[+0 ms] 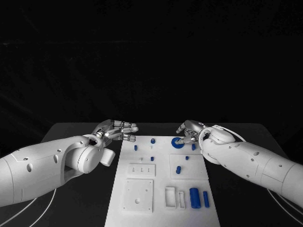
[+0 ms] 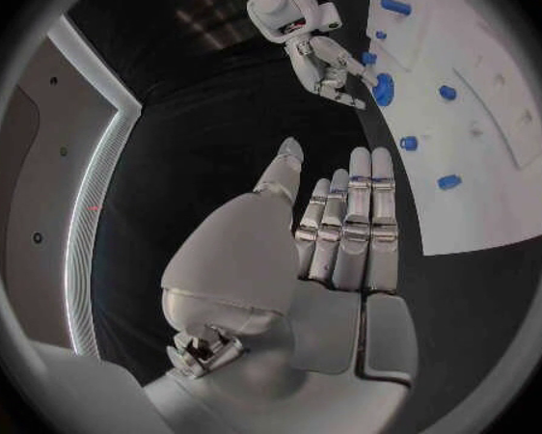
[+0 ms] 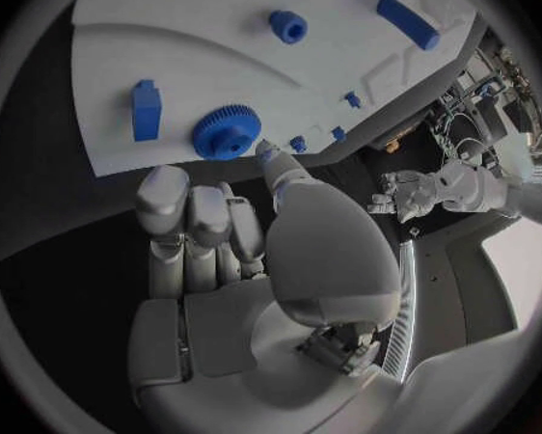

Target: Assemble the parts on the task board

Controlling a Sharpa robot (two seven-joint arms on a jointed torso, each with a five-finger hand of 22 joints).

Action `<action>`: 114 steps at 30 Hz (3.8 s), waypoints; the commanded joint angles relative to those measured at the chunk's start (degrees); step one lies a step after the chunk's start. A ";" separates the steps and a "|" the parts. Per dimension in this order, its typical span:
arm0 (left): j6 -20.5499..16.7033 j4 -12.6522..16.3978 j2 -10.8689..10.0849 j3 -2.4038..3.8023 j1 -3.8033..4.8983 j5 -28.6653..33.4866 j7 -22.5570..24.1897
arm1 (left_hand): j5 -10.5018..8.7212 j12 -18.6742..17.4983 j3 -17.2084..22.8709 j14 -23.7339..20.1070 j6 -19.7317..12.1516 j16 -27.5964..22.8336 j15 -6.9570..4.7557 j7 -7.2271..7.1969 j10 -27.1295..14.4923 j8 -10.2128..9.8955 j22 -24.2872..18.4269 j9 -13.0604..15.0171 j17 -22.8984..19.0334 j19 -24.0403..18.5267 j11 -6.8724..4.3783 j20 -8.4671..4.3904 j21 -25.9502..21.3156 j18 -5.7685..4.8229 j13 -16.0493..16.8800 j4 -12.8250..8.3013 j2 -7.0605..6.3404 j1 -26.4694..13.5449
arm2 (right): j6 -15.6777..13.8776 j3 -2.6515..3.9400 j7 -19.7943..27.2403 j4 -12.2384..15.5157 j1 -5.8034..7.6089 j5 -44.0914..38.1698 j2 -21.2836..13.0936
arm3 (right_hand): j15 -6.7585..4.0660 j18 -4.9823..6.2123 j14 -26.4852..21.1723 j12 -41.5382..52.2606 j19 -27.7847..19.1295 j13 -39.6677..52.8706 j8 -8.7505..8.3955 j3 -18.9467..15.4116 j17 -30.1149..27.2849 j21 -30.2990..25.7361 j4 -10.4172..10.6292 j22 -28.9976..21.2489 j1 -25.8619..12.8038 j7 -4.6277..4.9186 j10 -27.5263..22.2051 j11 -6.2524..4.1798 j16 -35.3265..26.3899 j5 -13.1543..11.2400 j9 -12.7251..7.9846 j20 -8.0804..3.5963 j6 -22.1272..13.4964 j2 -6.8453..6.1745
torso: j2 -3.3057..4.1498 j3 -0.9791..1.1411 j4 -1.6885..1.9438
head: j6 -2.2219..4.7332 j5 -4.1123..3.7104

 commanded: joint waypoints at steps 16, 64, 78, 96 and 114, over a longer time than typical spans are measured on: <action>0.60 -0.01 0.24 0.03 0.03 -0.20 0.07 | 0.27 0.33 -0.02 -0.23 -0.56 -0.23 -0.19 0.02 -0.39 0.17 0.09 -0.06 -0.07 -0.46 -0.13 0.14 0.20 -0.38 0.09 -0.37 -0.06 -0.06 | 5.63 -0.38 -1.53 -0.57 -0.15 -1.49 0.47 | 0.17 -0.45 0.10 -0.14 3.33 5.91 -0.16 -0.77 0.14 -0.40 0.01 3.85 0.39 0.03 -0.02 0.30 -0.26 0.21 -0.06 -0.01 -0.03 -0.40 | 0.06 0.05 0.08 | -0.21 -0.15; 0.65 -0.18 0.19 0.02 0.01 -0.56 -0.54 | 0.57 0.33 0.19 -0.31 -0.43 -0.27 -0.22 -0.06 -0.52 0.18 0.09 -0.05 -0.08 -0.65 -0.22 0.10 0.47 -0.40 0.09 -0.48 -0.07 0.16 | 2.72 -0.85 0.39 -1.37 -0.65 -2.19 0.54 | -0.09 -0.73 0.11 -0.12 3.39 5.78 0.07 14.65 -0.03 -1.22 -10.19 4.80 -3.85 -0.44 -0.19 -0.02 -0.90 0.98 0.17 -0.25 9.36 2.44 | 0.02 0.10 -0.04 | -0.62 -0.13; 0.68 -0.13 0.10 0.02 0.01 -0.64 -0.60 | 0.57 0.33 0.19 -0.31 -0.43 -0.27 -0.22 -0.06 -0.52 0.18 0.09 -0.05 -0.08 -0.65 -0.22 0.10 0.47 -0.40 0.09 -0.48 -0.07 0.16 | -4.47 -0.85 0.97 0.21 -0.70 -6.15 0.21 | -0.35 -0.86 0.14 -0.21 3.47 5.67 0.06 12.88 0.11 -0.76 -9.09 4.87 -3.11 -1.09 0.00 -0.44 -0.88 0.21 0.19 -0.50 12.83 2.06 | 0.02 0.09 0.03 | -0.59 -0.18; 0.31 0.21 -0.17 0.03 0.02 -0.74 -0.63 | 0.60 0.32 0.23 -0.28 -1.42 -0.27 -0.20 0.08 -0.85 0.14 0.14 -0.10 -0.07 -0.73 -0.12 0.12 0.61 -0.38 0.08 -0.61 -0.15 0.20 | -7.59 -0.83 -0.83 8.58 -0.71 -9.49 -1.35 | -0.47 -0.85 0.16 -0.34 3.47 5.57 0.06 12.95 0.16 -0.64 -7.24 4.68 -2.34 -1.18 0.05 -0.54 -0.98 0.60 0.19 -0.64 13.01 0.69 | -0.01 -0.02 -0.02 | 0.03 1.00; 0.30 0.23 0.09 0.04 0.03 -0.75 -0.50 | 0.51 0.33 0.30 -0.34 -1.59 -0.30 -0.18 0.03 -0.98 0.13 0.13 -0.10 -0.08 -0.82 -0.14 0.14 0.67 -0.38 0.09 -0.59 -0.27 0.11 | -7.72 -2.91 -3.85 8.48 -0.76 -13.18 4.52 | -0.47 -0.82 0.12 -0.56 3.44 5.46 0.03 13.05 -0.04 -0.98 -6.78 4.48 -2.19 -1.14 -0.10 -0.53 -1.21 0.57 0.18 -0.64 12.83 0.42 | 0.10 -0.01 0.26 | -0.11 1.66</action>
